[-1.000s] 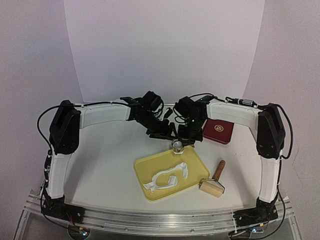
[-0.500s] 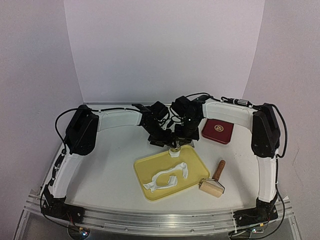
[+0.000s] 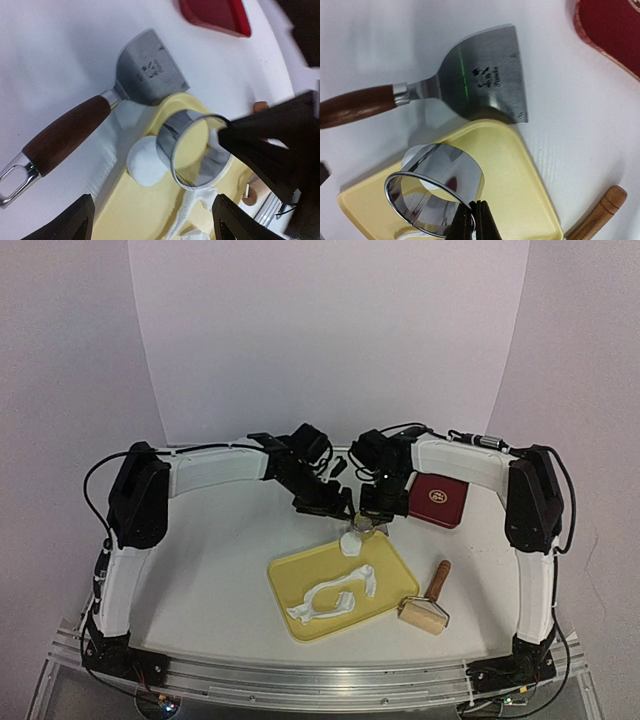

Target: Roll out the dumpling wrappers from the dough

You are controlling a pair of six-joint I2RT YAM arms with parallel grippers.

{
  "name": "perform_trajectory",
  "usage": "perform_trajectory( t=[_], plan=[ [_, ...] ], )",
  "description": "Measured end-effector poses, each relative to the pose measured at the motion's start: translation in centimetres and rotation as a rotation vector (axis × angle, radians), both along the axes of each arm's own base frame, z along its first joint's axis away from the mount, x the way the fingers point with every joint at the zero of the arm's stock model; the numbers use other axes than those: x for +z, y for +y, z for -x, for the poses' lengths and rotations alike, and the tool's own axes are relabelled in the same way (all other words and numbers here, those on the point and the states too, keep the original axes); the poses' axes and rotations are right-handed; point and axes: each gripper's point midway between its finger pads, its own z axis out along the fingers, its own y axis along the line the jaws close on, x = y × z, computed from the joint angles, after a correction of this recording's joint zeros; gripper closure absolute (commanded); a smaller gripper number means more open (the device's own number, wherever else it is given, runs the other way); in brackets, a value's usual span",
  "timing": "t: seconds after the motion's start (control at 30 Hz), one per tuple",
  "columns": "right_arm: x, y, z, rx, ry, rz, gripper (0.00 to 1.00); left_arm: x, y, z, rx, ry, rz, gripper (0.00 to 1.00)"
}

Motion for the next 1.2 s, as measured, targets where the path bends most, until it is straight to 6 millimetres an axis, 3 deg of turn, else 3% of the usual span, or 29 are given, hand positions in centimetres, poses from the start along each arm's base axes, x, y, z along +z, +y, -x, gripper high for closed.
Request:
perform_trajectory(
  t=[0.17, 0.23, 0.3, 0.4, 0.57, 0.67, 0.73, 0.93, 1.2],
  plan=[
    [1.0, -3.6, -1.4, -0.075, -0.03, 0.027, 1.0, 7.4, 0.9, 0.8, -0.002, -0.11, 0.115, 0.11],
    [1.6, -5.7, -1.3, -0.112, -0.033, 0.035, 1.0, 9.4, 1.8, 1.3, 0.015, -0.134, 0.14, 0.1],
    [1.9, -8.0, -0.7, -0.15, -0.024, 0.042, 1.0, 10.1, 3.1, 1.3, 0.049, -0.137, 0.149, 0.1],
    [1.7, -12.0, 0.7, -0.214, 0.007, 0.049, 1.0, 8.6, 6.1, 0.0, 0.152, -0.085, 0.124, 0.1],
    [0.3, -19.0, 5.4, -0.337, 0.088, 0.04, 1.0, 2.9, 15.2, -4.7, 0.411, 0.092, 0.113, 0.1],
    [-0.3, -22.0, 7.8, -0.415, 0.112, 0.012, 1.0, 1.7, 18.4, -6.1, 0.487, 0.164, 0.142, 0.1],
    [-0.6, -23.0, 8.6, -0.447, 0.117, -0.005, 1.0, 2.3, 17.7, -6.3, 0.462, 0.175, 0.186, 0.1],
    [-2.5, -23.7, 9.1, -0.47, 0.136, -0.03, 0.99, 3.5, 12.4, -6.6, 0.299, 0.21, 0.314, 0.11],
    [-3.9, -24.5, 8.1, -0.505, 0.13, -0.045, 0.99, -0.4, 11.0, -6.6, 0.303, 0.331, 0.309, 0.12]
  ],
)
